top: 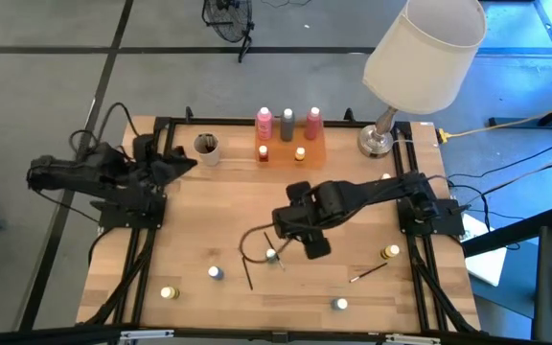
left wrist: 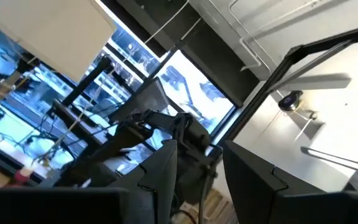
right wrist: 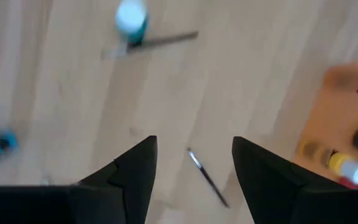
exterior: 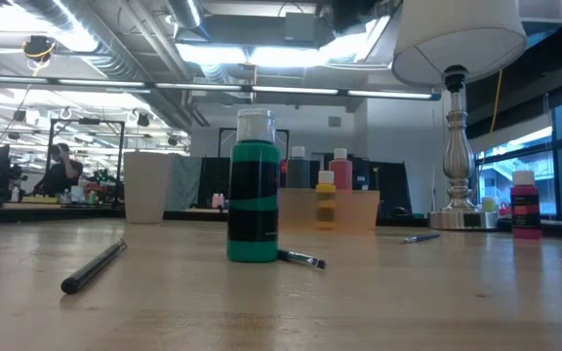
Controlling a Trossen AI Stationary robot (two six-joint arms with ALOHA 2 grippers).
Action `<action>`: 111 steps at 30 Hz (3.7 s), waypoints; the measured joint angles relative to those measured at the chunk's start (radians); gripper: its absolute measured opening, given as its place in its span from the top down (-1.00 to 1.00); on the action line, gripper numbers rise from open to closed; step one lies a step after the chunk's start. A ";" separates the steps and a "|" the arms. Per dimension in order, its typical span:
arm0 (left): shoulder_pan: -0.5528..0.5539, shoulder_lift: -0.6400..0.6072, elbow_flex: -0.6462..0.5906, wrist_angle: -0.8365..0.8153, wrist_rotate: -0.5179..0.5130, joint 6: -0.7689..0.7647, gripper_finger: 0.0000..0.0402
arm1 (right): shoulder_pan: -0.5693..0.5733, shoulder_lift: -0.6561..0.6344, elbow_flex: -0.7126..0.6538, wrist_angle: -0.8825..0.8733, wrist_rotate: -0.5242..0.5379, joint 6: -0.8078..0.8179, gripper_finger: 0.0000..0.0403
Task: Pick & Place Paint Supplies
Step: Put the silver paint brush into the white cup
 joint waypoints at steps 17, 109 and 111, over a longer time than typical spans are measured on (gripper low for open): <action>-0.347 0.354 0.000 0.392 -0.378 0.280 0.37 | 0.007 -0.159 -0.386 0.002 -0.191 -0.234 -0.06; -0.379 0.410 0.000 0.336 -0.605 0.286 0.37 | -0.237 -0.157 -1.013 0.709 -0.168 -0.552 0.11; -0.379 0.410 0.000 0.336 -0.605 0.286 0.37 | -0.237 -0.151 -1.013 0.712 -0.183 -0.553 0.11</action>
